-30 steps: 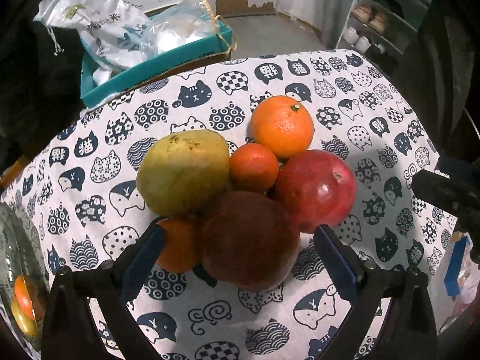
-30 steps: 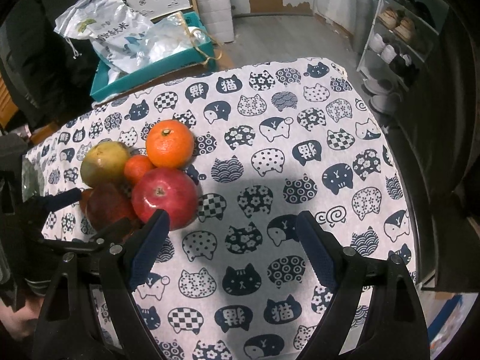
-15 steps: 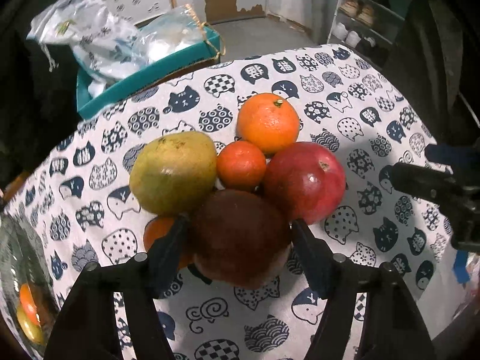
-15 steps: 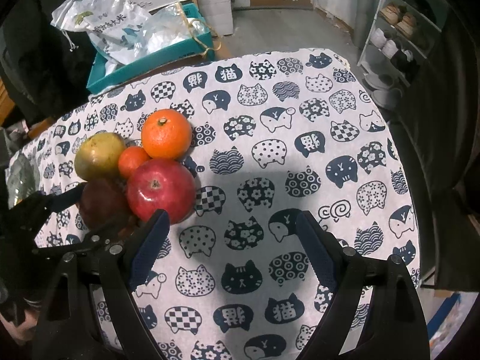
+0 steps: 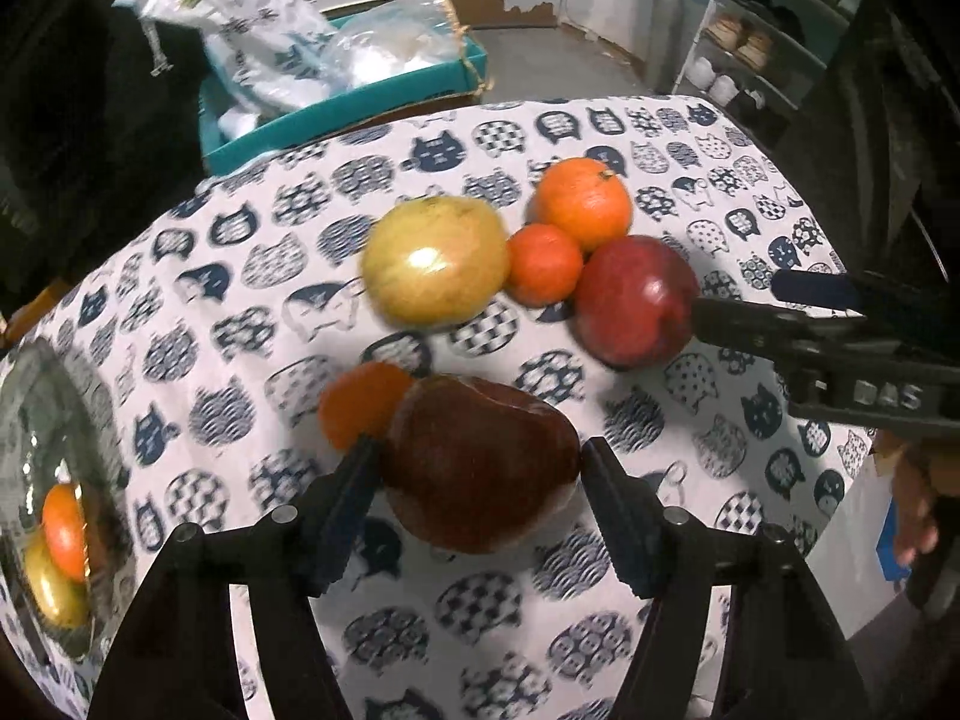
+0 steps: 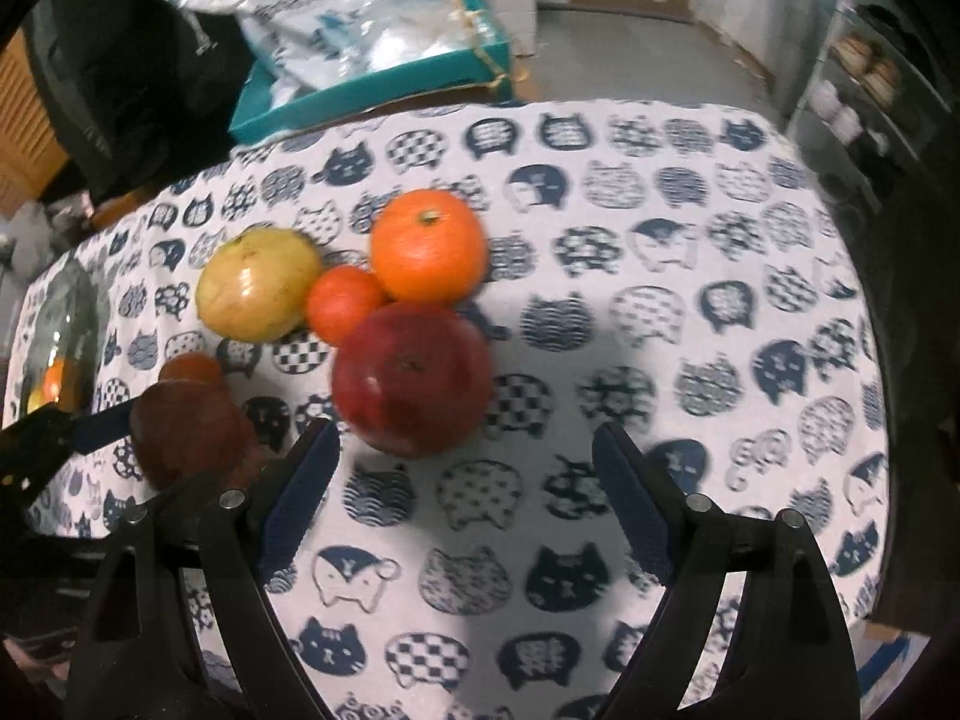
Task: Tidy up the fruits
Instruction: 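Grasp the dark red apple with the left gripper while the right gripper grasps the red apple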
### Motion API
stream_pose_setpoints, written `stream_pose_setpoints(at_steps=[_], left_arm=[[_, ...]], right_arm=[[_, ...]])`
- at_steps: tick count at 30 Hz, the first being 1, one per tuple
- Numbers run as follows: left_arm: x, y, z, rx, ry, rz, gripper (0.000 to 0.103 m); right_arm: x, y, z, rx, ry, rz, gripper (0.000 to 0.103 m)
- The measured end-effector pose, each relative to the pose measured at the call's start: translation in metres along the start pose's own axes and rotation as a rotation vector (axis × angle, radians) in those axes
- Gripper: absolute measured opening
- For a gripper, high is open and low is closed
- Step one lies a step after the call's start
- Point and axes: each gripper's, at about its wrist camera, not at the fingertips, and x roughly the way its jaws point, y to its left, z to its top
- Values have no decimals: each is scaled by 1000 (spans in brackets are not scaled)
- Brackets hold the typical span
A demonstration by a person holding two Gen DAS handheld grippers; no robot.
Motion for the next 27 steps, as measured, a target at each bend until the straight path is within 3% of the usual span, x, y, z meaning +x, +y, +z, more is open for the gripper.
stream_pose_setpoints(at_steps=[6,11,14,27], left_arm=[[4,14,-15,-5,38,-12,70],[3,15,-17,-7,8,-25,70],[6,16,-15,-19,6,-40,72],[28,18,8,-98,13,-92,73]], right_arm=[[37,14,9,-12,65,26,87],[56,19,15,-3,86,25,86],[63,20,15,-6,99,24,77],[45,-21,-1,116,59,-8,76]])
